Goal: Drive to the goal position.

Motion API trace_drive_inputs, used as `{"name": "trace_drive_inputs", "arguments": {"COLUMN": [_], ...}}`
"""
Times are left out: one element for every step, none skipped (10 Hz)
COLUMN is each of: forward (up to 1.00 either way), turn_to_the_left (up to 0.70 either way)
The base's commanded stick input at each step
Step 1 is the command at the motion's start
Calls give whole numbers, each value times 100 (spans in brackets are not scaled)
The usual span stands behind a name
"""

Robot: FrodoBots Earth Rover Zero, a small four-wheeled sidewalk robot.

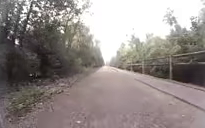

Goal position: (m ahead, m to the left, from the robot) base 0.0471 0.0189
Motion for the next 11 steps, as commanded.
{"name": "trace_drive_inputs", "arguments": {"forward": [70,70,70,70,70,70,70,70,70,70,70], "turn_to_the_left": [3,2,2,3,3,3,2,0,1,2,2]}}
